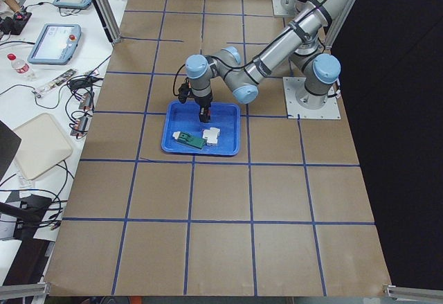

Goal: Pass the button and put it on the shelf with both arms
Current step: 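Close the left gripper on the red-capped button and lift it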

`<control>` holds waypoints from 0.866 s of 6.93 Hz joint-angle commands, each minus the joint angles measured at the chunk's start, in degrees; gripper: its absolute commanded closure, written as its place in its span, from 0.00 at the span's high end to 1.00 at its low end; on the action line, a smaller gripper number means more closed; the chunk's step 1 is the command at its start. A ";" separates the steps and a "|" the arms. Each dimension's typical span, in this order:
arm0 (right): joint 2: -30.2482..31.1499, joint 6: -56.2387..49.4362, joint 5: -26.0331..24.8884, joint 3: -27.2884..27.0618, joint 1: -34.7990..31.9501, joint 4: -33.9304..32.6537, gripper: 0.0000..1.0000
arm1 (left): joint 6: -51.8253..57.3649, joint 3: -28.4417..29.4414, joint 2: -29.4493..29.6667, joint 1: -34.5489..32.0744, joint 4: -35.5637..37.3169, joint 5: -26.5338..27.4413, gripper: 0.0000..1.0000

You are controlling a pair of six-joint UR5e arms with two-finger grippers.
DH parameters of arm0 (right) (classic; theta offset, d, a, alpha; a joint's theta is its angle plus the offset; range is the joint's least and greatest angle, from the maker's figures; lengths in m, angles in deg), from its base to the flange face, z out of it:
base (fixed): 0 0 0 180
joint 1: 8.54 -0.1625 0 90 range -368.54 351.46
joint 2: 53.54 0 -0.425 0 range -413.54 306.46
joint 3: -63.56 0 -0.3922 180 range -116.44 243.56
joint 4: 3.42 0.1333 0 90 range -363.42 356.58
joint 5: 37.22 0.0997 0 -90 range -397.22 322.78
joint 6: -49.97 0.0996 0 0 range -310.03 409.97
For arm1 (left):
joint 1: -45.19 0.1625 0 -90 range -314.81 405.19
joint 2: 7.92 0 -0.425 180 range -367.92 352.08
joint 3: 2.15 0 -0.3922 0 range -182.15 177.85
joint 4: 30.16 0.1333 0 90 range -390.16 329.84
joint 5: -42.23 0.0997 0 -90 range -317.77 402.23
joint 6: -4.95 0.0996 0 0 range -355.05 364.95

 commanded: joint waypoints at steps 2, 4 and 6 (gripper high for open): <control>-0.95 0.00 0.12 -0.07 0.00 -1.20 1.00 | -0.22 0.76 0.03 0.14 -0.06 -0.55 0.09; -1.21 -5.84 0.29 -0.07 0.52 -3.03 1.00 | -0.56 3.04 -1.36 -1.08 -4.50 -7.26 0.05; -1.92 -18.40 4.49 0.11 2.45 -4.10 1.00 | -1.09 6.99 -2.77 -2.22 -22.73 -25.85 0.05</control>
